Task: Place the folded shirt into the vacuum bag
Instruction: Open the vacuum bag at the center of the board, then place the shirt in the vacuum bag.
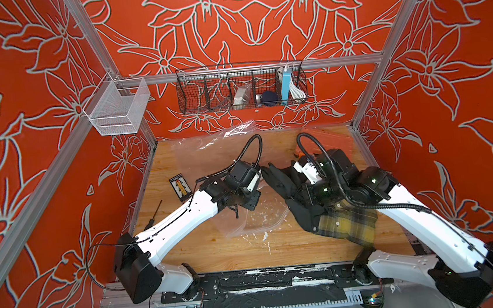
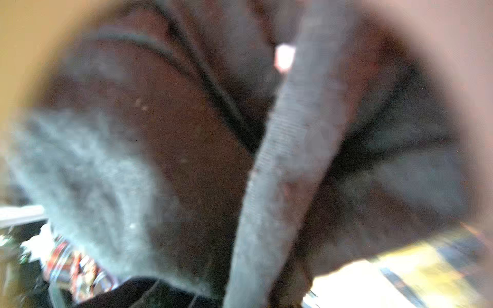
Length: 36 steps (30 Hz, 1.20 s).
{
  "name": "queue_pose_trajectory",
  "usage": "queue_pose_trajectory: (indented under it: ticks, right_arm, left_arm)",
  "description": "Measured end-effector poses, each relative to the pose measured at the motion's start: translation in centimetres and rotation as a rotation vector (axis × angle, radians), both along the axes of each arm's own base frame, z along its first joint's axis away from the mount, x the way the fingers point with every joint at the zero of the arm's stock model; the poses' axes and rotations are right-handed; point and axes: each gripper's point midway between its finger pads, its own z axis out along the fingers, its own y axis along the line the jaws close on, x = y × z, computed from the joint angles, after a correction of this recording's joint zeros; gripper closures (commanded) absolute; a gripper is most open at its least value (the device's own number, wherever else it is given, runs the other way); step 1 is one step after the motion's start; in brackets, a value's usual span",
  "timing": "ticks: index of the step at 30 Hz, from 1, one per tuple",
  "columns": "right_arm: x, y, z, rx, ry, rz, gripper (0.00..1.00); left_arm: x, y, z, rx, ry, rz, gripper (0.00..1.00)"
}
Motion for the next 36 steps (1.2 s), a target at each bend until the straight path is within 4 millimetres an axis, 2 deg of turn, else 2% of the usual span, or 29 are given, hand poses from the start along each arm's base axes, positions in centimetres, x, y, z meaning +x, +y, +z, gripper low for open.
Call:
queue_pose_trajectory:
  ticks: [4,6,8,11,14,17,19,21,24,28,30,33,36]
  right_arm:
    - [0.1,2.8,-1.9,0.031,0.027,0.021,1.00]
    - [0.9,3.8,-3.8,0.023,0.044,0.017,1.00]
    - [1.3,4.1,-6.5,-0.012,0.070,0.010,1.00]
    - [0.9,3.1,-10.5,-0.085,0.109,0.000,1.00]
    - [-0.1,1.3,-13.9,-0.176,0.144,-0.006,1.00]
    - [-0.4,-0.4,-16.1,-0.295,0.159,-0.008,1.00]
    - [-0.3,-1.4,-16.8,-0.363,0.155,-0.007,1.00]
    - [-0.5,-1.7,-16.6,-0.389,0.145,0.013,1.00]
    - [-0.9,-0.9,-14.5,-0.362,0.107,0.064,1.00]
    - [-2.2,2.8,-9.6,-0.207,0.059,0.190,1.00]
    - [-3.1,4.3,-7.9,-0.122,0.054,0.251,1.00]
    - [-4.5,5.6,-6.7,-0.039,0.073,0.329,1.00]
    - [-4.8,6.6,-7.1,-0.001,0.119,0.376,1.00]
  left_arm:
    - [0.4,-0.5,1.6,-0.036,-0.023,0.003,1.00]
    - [0.6,-0.6,2.0,-0.045,-0.031,0.006,1.00]
    - [1.0,-0.6,2.5,-0.053,-0.039,0.013,1.00]
    - [1.3,-0.7,2.7,-0.060,-0.044,0.018,1.00]
    - [1.5,-0.9,3.1,-0.081,-0.046,0.017,1.00]
    - [1.7,-1.6,4.0,-0.114,-0.053,0.002,1.00]
    - [2.0,-2.1,4.7,-0.136,-0.063,-0.005,1.00]
    - [2.1,-2.4,5.1,-0.152,-0.070,-0.011,1.00]
    - [2.2,-2.5,5.1,-0.157,-0.069,-0.014,1.00]
    - [2.2,-2.6,4.7,-0.161,-0.064,-0.015,1.00]
    - [2.2,-2.6,4.5,-0.160,-0.061,-0.015,1.00]
    - [2.2,-2.8,4.6,-0.170,-0.063,-0.020,1.00]
    - [2.2,-3.1,4.7,-0.184,-0.062,-0.030,1.00]
